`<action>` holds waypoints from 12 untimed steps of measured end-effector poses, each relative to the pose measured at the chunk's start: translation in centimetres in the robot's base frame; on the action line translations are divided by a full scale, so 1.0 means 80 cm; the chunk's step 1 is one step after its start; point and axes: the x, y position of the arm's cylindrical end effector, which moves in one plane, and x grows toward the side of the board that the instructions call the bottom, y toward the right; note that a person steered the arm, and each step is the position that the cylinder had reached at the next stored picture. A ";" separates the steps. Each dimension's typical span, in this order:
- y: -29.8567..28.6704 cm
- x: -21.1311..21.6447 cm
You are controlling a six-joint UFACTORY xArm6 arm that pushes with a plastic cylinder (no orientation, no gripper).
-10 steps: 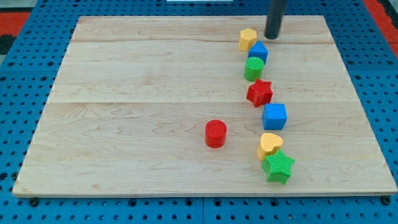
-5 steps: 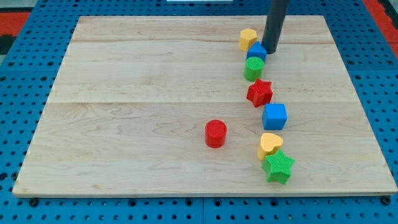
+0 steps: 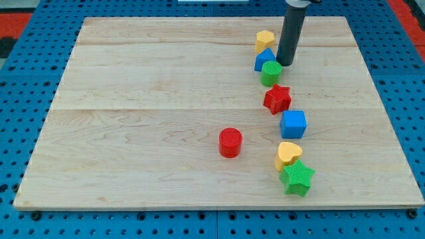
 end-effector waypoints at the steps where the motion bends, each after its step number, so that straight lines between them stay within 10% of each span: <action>1: 0.000 0.003; 8: 0.063 0.027; 12: 0.118 0.211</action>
